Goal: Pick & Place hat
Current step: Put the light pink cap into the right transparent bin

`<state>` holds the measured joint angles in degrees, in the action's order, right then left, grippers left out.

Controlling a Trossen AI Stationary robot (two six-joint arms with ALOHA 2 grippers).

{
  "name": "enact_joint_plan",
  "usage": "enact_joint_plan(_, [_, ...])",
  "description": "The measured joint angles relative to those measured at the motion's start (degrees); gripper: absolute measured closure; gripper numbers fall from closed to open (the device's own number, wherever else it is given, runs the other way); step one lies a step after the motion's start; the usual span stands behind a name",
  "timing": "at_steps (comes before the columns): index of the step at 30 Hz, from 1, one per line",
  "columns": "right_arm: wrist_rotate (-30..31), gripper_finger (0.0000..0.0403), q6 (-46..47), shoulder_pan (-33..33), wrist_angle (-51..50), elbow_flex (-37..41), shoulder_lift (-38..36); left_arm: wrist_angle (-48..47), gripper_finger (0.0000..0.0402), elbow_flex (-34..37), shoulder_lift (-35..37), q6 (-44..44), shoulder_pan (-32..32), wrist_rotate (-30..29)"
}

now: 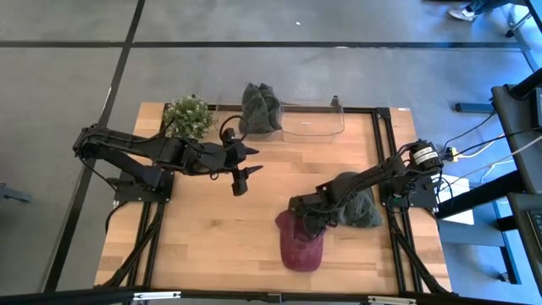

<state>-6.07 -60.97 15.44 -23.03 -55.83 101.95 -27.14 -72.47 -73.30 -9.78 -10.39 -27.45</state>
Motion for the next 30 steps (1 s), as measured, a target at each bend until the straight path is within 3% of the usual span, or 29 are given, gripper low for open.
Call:
enact_joint_plan(5, [-4.9,0.0132,5.3,-0.5,-0.5,0.0,0.1,0.0,0.0190,0.0,0.0,0.0,0.0,0.0])
enact_joint_plan(10, [-5.6,0.0143,9.0,-0.4,-2.9,0.1,0.1,0.0,0.0190,0.0,0.0,0.0,0.0,0.0])
enact_joint_plan(19, [-5.9,0.0232,18.5,-0.4,-5.2,-0.1,0.9,0.2,0.0190,0.0,0.0,0.0,0.0,-0.1])
enact_joint_plan(30, [-5.6,0.0319,18.7,-0.4,-5.3,-0.1,1.0,0.3,0.0190,0.0,0.0,0.0,0.0,-0.1])
